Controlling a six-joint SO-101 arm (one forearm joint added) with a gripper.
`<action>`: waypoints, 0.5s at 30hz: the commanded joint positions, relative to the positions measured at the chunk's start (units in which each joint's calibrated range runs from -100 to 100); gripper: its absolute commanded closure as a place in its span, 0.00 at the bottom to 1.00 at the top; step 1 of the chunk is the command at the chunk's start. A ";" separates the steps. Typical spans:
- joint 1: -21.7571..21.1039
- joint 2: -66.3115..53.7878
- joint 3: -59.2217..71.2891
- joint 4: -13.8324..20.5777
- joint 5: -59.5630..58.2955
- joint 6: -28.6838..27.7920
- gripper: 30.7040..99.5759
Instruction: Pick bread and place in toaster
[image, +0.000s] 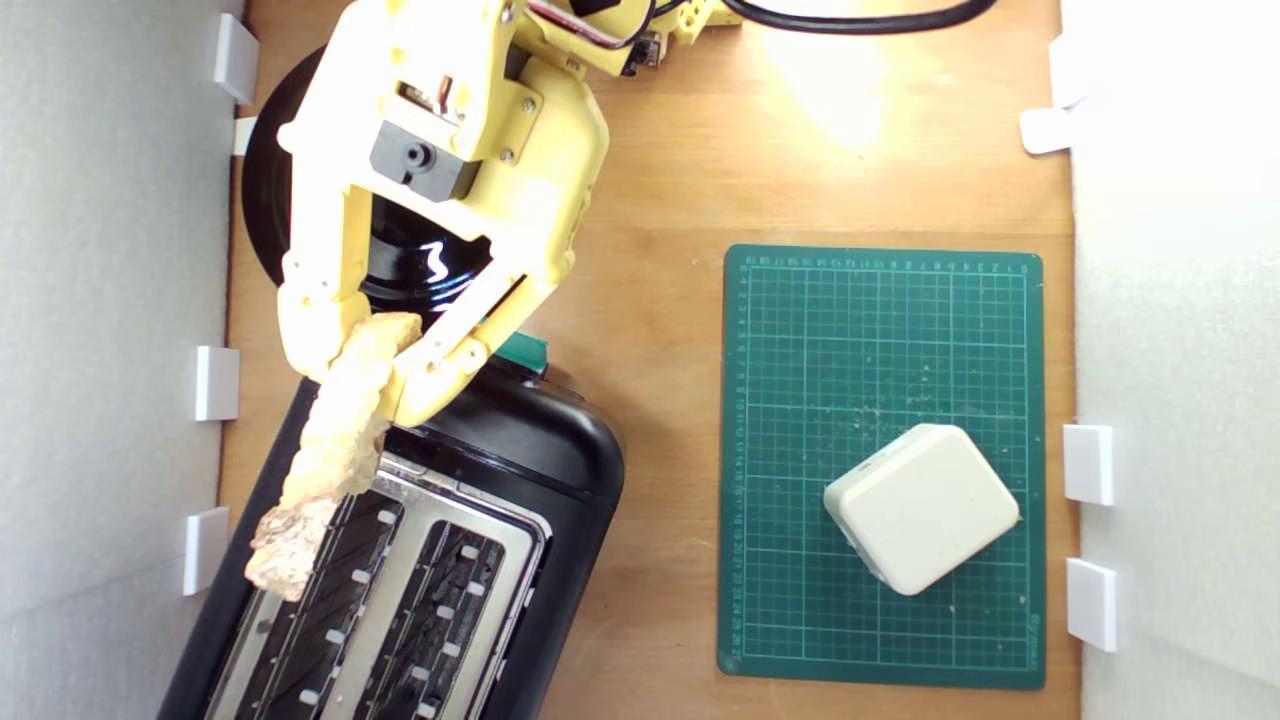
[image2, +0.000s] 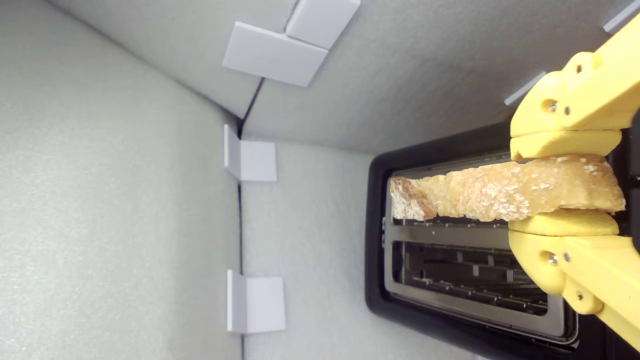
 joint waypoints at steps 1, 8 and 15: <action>0.36 0.19 -2.18 0.25 -2.32 -0.17 0.64; 2.30 2.68 -2.27 -1.29 -2.32 0.67 0.64; 8.66 4.51 -2.36 -11.18 -2.32 5.12 0.64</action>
